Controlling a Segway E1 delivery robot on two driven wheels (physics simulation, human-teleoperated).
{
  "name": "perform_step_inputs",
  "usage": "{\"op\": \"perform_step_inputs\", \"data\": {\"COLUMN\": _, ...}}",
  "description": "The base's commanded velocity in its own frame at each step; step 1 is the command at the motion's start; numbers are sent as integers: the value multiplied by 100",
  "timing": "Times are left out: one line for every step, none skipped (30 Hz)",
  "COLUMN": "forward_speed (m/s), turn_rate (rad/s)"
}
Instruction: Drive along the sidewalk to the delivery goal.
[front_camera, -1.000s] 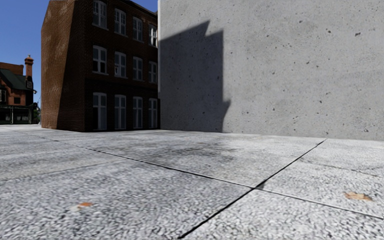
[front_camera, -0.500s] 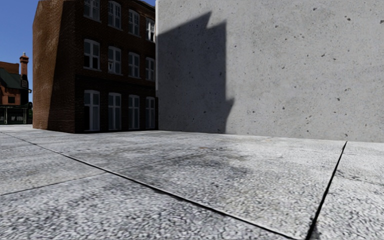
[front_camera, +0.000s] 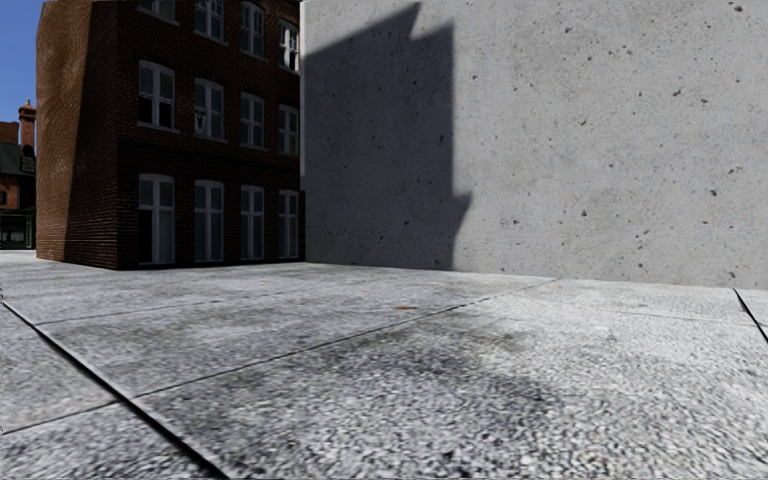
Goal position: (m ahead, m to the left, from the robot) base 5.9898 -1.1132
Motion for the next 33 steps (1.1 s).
{"op": "perform_step_inputs", "data": {"forward_speed": 200, "turn_rate": 0}}
{"op": "perform_step_inputs", "data": {"forward_speed": 200, "turn_rate": 0}}
{"op": "perform_step_inputs", "data": {"forward_speed": 200, "turn_rate": 0}}
{"op": "perform_step_inputs", "data": {"forward_speed": 200, "turn_rate": 0}}
{"op": "perform_step_inputs", "data": {"forward_speed": 200, "turn_rate": 0}}
{"op": "perform_step_inputs", "data": {"forward_speed": 200, "turn_rate": 0}}
{"op": "perform_step_inputs", "data": {"forward_speed": 200, "turn_rate": 0}}
{"op": "perform_step_inputs", "data": {"forward_speed": 200, "turn_rate": 0}}
{"op": "perform_step_inputs", "data": {"forward_speed": 200, "turn_rate": -17}}
{"op": "perform_step_inputs", "data": {"forward_speed": 200, "turn_rate": -17}}
{"op": "perform_step_inputs", "data": {"forward_speed": 200, "turn_rate": -27}}
{"op": "perform_step_inputs", "data": {"forward_speed": 200, "turn_rate": -30}}
{"op": "perform_step_inputs", "data": {"forward_speed": 200, "turn_rate": -30}}
{"op": "perform_step_inputs", "data": {"forward_speed": 200, "turn_rate": -33}}
{"op": "perform_step_inputs", "data": {"forward_speed": 200, "turn_rate": -35}}
{"op": "perform_step_inputs", "data": {"forward_speed": 200, "turn_rate": -35}}
{"op": "perform_step_inputs", "data": {"forward_speed": 200, "turn_rate": -35}}
{"op": "perform_step_inputs", "data": {"forward_speed": 200, "turn_rate": -35}}
{"op": "perform_step_inputs", "data": {"forward_speed": 200, "turn_rate": -35}}
{"op": "perform_step_inputs", "data": {"forward_speed": 200, "turn_rate": -35}}
{"op": "perform_step_inputs", "data": {"forward_speed": 200, "turn_rate": -35}}
{"op": "perform_step_inputs", "data": {"forward_speed": 200, "turn_rate": -35}}
{"op": "perform_step_inputs", "data": {"forward_speed": 200, "turn_rate": -35}}
{"op": "perform_step_inputs", "data": {"forward_speed": 200, "turn_rate": -35}}
{"op": "perform_step_inputs", "data": {"forward_speed": 200, "turn_rate": -15}}
{"op": "perform_step_inputs", "data": {"forward_speed": 200, "turn_rate": 0}}
{"op": "perform_step_inputs", "data": {"forward_speed": 200, "turn_rate": 0}}
{"op": "perform_step_inputs", "data": {"forward_speed": 200, "turn_rate": 0}}
{"op": "perform_step_inputs", "data": {"forward_speed": 200, "turn_rate": 0}}
{"op": "perform_step_inputs", "data": {"forward_speed": 200, "turn_rate": 0}}
{"op": "perform_step_inputs", "data": {"forward_speed": 200, "turn_rate": 0}}
{"op": "perform_step_inputs", "data": {"forward_speed": 200, "turn_rate": 0}}
{"op": "perform_step_inputs", "data": {"forward_speed": 200, "turn_rate": 0}}
